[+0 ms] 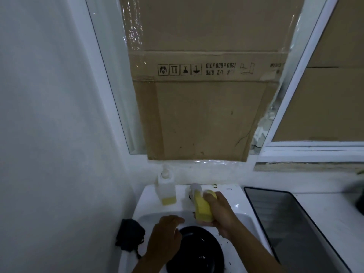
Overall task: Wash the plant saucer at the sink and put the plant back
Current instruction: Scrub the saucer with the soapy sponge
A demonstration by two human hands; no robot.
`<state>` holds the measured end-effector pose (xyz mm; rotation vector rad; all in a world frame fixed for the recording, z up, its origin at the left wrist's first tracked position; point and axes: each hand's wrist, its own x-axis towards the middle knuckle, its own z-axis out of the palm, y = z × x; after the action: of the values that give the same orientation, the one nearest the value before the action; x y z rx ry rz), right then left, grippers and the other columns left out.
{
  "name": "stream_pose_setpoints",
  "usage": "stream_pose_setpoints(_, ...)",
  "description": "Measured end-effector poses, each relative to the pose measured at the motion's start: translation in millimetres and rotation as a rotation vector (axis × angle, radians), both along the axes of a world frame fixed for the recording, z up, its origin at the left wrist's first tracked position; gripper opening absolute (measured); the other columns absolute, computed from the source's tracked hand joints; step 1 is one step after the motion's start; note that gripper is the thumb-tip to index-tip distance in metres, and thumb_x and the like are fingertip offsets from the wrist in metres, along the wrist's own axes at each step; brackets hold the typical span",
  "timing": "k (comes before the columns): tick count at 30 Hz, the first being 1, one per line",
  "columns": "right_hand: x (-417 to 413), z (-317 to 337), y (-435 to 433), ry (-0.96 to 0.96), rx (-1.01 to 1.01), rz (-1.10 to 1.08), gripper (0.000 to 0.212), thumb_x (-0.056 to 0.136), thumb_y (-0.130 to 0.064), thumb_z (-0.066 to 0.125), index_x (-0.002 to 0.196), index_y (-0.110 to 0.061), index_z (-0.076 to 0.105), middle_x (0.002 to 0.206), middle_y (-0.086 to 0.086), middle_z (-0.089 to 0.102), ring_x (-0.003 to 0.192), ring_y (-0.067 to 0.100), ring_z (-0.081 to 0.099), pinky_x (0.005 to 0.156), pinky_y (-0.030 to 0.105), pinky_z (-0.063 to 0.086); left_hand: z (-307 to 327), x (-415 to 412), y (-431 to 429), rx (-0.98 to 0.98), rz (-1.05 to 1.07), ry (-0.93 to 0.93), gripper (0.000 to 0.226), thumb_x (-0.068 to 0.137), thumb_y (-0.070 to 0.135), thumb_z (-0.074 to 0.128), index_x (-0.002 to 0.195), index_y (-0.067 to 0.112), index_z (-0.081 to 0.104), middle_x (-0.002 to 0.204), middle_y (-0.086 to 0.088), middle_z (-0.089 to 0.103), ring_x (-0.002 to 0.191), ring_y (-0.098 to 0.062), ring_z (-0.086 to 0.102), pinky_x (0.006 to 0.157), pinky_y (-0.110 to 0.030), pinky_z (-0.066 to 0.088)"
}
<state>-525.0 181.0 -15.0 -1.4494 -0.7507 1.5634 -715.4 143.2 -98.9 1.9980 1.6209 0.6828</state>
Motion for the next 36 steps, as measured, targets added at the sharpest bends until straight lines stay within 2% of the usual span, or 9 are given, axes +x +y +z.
stream_pose_setpoints(7, 17.9, -13.0, -26.1, 0.015, 0.027, 0.099, 0.039, 0.083, 0.009, 0.061, 0.104, -0.021, 0.073, 0.097, 0.016, 0.073, 0.078, 0.03, 0.07, 0.063, 0.036, 0.056, 10.9, 4.7, 4.5, -0.04, -0.024, -0.046, 0.034, 0.098, 0.018, 0.049, 0.13, 0.025, 0.059, 0.127, 0.011, 0.059, 0.118, -0.008, 0.052, 0.102, -0.015, 0.035)
stream_pose_setpoints(10, 19.5, -19.9, -36.6, -0.147, 0.054, 0.026, 0.016, 0.078, -0.019, 0.08, 0.092, -0.013, 0.075, 0.09, 0.015, 0.074, 0.074, 0.024, 0.07, 0.063, 0.033, 0.056, 3.2, 1.3, -1.6, -0.113, -0.034, -0.047, 0.029, 0.099, 0.022, 0.048, 0.124, 0.026, 0.063, 0.123, 0.009, 0.063, 0.111, -0.01, 0.057, 0.094, -0.013, 0.04)
stream_pose_setpoints(13, 22.5, -26.2, -39.5, -0.168, -0.01, -0.054, 0.032, 0.084, -0.041, 0.074, 0.098, -0.013, 0.069, 0.098, 0.015, 0.07, 0.086, 0.03, 0.069, 0.068, 0.039, 0.059, -6.9, -0.5, -9.9, -0.206, -0.053, -0.005, 0.029, 0.1, 0.023, 0.043, 0.118, 0.026, 0.067, 0.121, 0.007, 0.066, 0.111, -0.011, 0.058, 0.096, -0.02, 0.044)
stream_pose_setpoints(17, 26.7, -28.7, -40.2, 0.173, -0.087, -0.008, 0.02, 0.092, 0.003, 0.057, 0.108, -0.009, 0.054, 0.114, 0.024, 0.056, 0.09, 0.041, 0.062, 0.07, 0.057, 0.057, -27.5, -5.4, -19.7, -0.313, -0.044, 0.07, 0.033, 0.1, 0.022, 0.041, 0.123, 0.022, 0.065, 0.128, 0.001, 0.063, 0.115, -0.015, 0.057, 0.095, -0.024, 0.046)
stream_pose_setpoints(22, 35.9, -40.0, -43.2, 0.183, -0.021, 0.072, 0.044, 0.08, 0.02, 0.049, 0.106, -0.012, 0.066, 0.102, 0.024, 0.063, 0.079, 0.042, 0.066, 0.064, 0.046, 0.056, -58.6, -11.2, -25.3, -0.503, -0.06, 0.192, 0.043, 0.098, 0.026, 0.046, 0.141, 0.02, 0.048, 0.14, -0.004, 0.05, 0.128, -0.021, 0.047, 0.103, -0.032, 0.042)
stream_pose_setpoints(28, 35.5, -52.3, -45.6, -0.343, 0.047, 0.03, 0.007, 0.08, -0.026, 0.077, 0.086, -0.027, 0.074, 0.082, 0.013, 0.074, 0.067, 0.03, 0.072, 0.055, 0.036, 0.056, -96.2, -6.6, -26.3, -0.705, -0.022, 0.354, 0.046, 0.095, 0.027, 0.048, 0.138, 0.012, 0.044, 0.142, -0.016, 0.042, 0.128, -0.034, 0.043, 0.104, -0.042, 0.043)
stream_pose_setpoints(31, 35.0, -56.0, -40.9, -0.463, 0.005, 0.034, 0.021, 0.089, -0.048, 0.064, 0.082, -0.029, 0.07, 0.079, 0.008, 0.073, 0.069, 0.029, 0.072, 0.061, 0.044, 0.06, -113.2, -4.0, -26.3, -0.727, 0.038, 0.291, 0.049, 0.096, 0.024, 0.048, 0.143, 0.012, 0.038, 0.147, -0.019, 0.035, 0.13, -0.036, 0.042, 0.104, -0.043, 0.043)
stream_pose_setpoints(34, 30.8, -54.3, -36.7, -0.252, -0.019, 0.131, 0.01, 0.095, -0.024, 0.06, 0.09, -0.026, 0.069, 0.09, 0.012, 0.072, 0.076, 0.03, 0.071, 0.067, 0.046, 0.06, -125.3, 1.1, -25.3, -0.675, 0.11, 0.183, 0.046, 0.099, 0.021, 0.047, 0.143, 0.011, 0.038, 0.146, -0.021, 0.034, 0.126, -0.035, 0.046, 0.103, -0.042, 0.044)
stream_pose_setpoints(36, 29.7, -50.9, -34.4, -0.08, -0.028, 0.184, 0.029, 0.083, -0.003, 0.063, 0.1, -0.025, 0.07, 0.094, 0.007, 0.072, 0.081, 0.024, 0.069, 0.069, 0.041, 0.058, -129.2, 3.8, -23.6, -0.664, 0.145, 0.076, 0.053, 0.101, 0.024, 0.045, 0.151, 0.014, 0.029, 0.149, -0.023, 0.03, 0.13, -0.034, 0.043, 0.108, -0.041, 0.04)
